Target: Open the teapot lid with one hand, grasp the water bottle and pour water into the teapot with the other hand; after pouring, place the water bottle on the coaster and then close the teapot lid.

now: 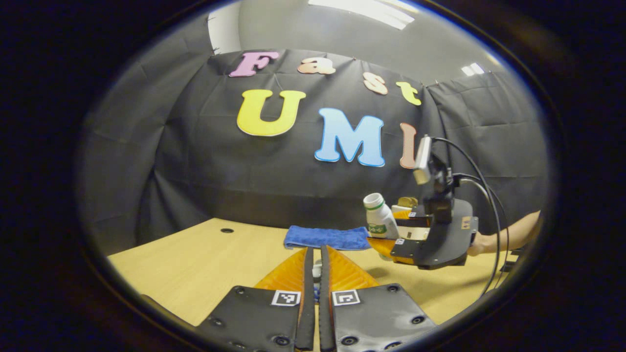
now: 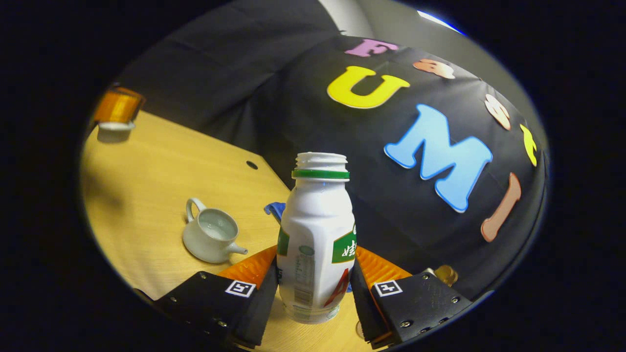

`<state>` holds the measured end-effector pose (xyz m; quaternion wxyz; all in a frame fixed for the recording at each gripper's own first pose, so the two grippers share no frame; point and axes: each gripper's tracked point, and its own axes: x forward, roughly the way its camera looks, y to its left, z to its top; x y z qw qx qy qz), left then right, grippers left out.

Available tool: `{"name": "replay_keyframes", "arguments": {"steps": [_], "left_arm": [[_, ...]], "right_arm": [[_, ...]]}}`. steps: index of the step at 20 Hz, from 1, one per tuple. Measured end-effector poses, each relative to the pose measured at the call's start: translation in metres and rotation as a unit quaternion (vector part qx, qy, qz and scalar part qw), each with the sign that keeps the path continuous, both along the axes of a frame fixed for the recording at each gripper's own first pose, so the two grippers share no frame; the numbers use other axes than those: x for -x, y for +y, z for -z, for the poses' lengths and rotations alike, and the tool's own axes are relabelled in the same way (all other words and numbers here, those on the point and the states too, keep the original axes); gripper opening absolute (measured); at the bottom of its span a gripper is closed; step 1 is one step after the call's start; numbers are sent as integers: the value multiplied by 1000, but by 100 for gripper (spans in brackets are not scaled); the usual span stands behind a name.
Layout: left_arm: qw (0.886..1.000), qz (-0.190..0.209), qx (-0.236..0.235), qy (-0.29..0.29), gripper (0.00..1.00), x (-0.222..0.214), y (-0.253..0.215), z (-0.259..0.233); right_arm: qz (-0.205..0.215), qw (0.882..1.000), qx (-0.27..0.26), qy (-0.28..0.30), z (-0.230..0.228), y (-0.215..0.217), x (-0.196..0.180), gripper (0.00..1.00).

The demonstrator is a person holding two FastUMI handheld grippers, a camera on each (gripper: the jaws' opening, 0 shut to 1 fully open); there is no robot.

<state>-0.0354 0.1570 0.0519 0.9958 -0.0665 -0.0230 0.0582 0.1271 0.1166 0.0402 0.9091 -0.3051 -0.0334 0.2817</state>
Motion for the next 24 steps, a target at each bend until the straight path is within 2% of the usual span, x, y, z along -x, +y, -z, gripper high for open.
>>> {"name": "replay_keyframes", "arguments": {"steps": [1, 2, 10, 17, 24], "left_arm": [[1000, 5, 0, 5, 10, -16, -3, 1], [1000, 8, -2, 10, 14, -29, -5, 3], [998, 15, -45, 45, 14, -107, -24, 23], [995, 0, -62, 80, 14, -148, -12, 55], [993, -4, -72, 90, 14, -160, -12, 67]], "right_arm": [[1, 1000, -25, 10, -5, -9, 9, 73], [1, 999, -44, 17, -14, -16, 17, 73], [33, 983, -164, 70, -27, -103, 64, 73], [77, 977, -189, 63, -25, -166, 64, 73], [94, 974, -193, 68, -18, -178, 61, 73]]}}
